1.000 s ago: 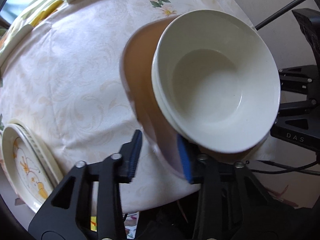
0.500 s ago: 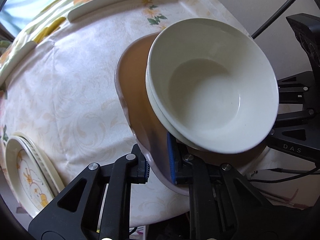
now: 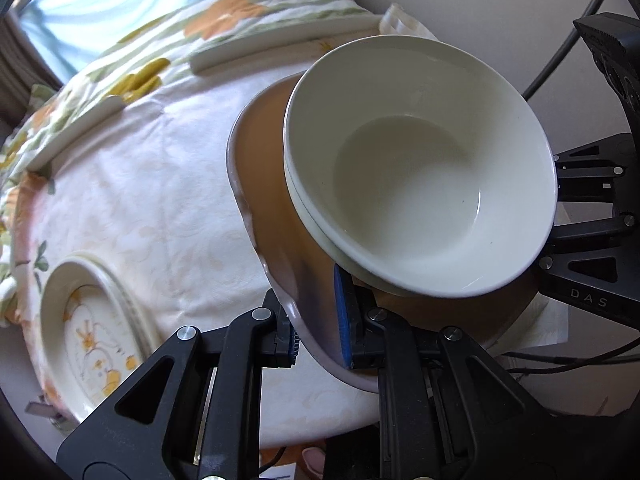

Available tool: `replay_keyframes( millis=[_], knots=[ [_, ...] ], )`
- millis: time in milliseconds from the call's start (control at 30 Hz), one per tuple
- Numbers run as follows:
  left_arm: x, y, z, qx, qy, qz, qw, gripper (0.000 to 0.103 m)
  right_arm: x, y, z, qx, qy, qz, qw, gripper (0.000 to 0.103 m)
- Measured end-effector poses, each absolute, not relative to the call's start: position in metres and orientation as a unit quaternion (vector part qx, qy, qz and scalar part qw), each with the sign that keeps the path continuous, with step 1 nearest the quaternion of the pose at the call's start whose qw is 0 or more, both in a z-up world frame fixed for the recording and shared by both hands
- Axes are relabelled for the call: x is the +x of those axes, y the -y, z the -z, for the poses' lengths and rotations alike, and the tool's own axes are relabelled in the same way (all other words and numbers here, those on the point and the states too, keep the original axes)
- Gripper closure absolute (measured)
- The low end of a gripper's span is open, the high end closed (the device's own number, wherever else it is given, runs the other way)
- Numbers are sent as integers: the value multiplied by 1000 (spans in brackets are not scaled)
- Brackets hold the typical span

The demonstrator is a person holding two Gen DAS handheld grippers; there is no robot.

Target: Organize plates and bowls

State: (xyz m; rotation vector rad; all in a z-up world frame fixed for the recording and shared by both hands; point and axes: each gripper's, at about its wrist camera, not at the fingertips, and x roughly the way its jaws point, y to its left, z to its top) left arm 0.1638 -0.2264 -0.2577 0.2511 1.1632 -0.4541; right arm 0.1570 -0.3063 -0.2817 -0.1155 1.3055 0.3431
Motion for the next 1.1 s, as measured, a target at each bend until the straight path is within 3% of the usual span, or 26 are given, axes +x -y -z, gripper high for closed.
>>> replay_keyframes(
  millis=[533, 1100],
  knots=[
    [151, 89, 196, 90, -509, 149, 843, 90, 170, 182, 219, -117, -549, -218, 798, 88],
    [171, -39, 257, 111, -546, 181, 810, 90, 174, 58, 267, -78, -593, -193, 778, 88]
  ],
)
